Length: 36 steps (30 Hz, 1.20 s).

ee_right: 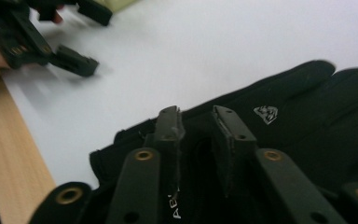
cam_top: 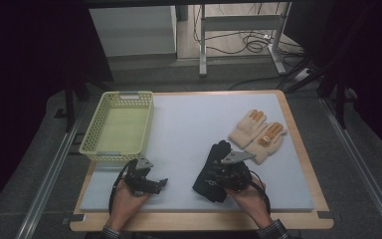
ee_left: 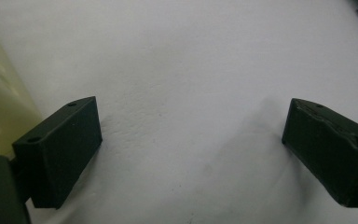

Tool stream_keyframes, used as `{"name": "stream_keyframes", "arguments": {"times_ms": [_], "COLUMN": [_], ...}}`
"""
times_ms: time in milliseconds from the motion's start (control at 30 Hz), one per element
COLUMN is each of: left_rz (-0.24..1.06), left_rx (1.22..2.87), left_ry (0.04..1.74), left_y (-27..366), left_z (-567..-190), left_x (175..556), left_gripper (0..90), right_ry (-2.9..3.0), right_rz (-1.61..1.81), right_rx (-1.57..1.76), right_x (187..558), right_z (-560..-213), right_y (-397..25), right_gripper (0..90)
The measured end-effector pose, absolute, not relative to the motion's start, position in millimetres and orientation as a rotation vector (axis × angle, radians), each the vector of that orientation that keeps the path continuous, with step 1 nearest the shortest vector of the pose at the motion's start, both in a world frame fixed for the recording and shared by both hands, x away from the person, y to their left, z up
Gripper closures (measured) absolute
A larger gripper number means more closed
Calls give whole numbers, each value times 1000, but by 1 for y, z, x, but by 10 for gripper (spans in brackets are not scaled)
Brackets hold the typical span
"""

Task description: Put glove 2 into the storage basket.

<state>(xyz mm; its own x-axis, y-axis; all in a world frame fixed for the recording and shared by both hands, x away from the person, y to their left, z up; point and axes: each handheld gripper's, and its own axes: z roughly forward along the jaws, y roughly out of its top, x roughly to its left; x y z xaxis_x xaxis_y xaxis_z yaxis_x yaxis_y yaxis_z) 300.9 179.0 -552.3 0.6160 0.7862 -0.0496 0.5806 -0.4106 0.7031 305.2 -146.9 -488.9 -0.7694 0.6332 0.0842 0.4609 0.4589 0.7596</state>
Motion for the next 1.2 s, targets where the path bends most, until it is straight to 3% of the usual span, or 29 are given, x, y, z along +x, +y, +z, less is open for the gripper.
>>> {"name": "stream_keyframes", "arguments": {"times_ms": [267, 300, 333, 400, 433, 667, 700, 733, 800, 867, 933, 967, 1200], "left_rz": [378, 378, 378, 378, 377, 377, 377, 377, 378, 378, 378, 378, 377], "left_rx": [2140, 2140, 2140, 2140, 2139, 2137, 2140, 2140, 2140, 2140, 2140, 2140, 2141], "left_ry": [1069, 1069, 1069, 1069, 1070, 1072, 1070, 1070, 1069, 1068, 1068, 1069, 1069], "left_y": [179, 179, 179, 179, 179, 179, 179, 179, 179, 179, 179, 179, 179], "left_z": [-552, -552, -552, -552, -552, -552, -552, -552, -552, -552, -552, -552, -552], "left_x": [301, 301, 301, 301, 301, 301, 301, 301, 301, 301, 301, 301, 301], "left_gripper": [49, 49, 49, 49, 50, 49, 49, 49, 49, 50, 50, 50, 50], "right_ry": [2578, 2590, 2604, 2594, 2598, 2542, 2548, 2548, 2571, 2595, 2620, 2603, 2572], "right_rz": [1230, 1204, 1164, 1106, 1144, 1161, 1150, 1150, 1141, 1128, 1097, 1032, 1066], "right_rx": [846, 837, 823, 806, 810, 780, 782, 782, 802, 816, 810, 787, 788], "right_x": [299, 300, 300, 299, 299, 299, 302, 302, 305, 306, 305, 302, 299], "right_z": [-498, -503, -509, -514, -512, -490, -490, -490, -496, -503, -511, -516, -504], "right_y": [-128, -124, -120, -116, -117, -119, -118, -118, -119, -118, -117, -114, -114], "right_gripper": [608, 622, 745, 778, 866, 871, 735, 735, 615, 571, 599, 768, 778]}}
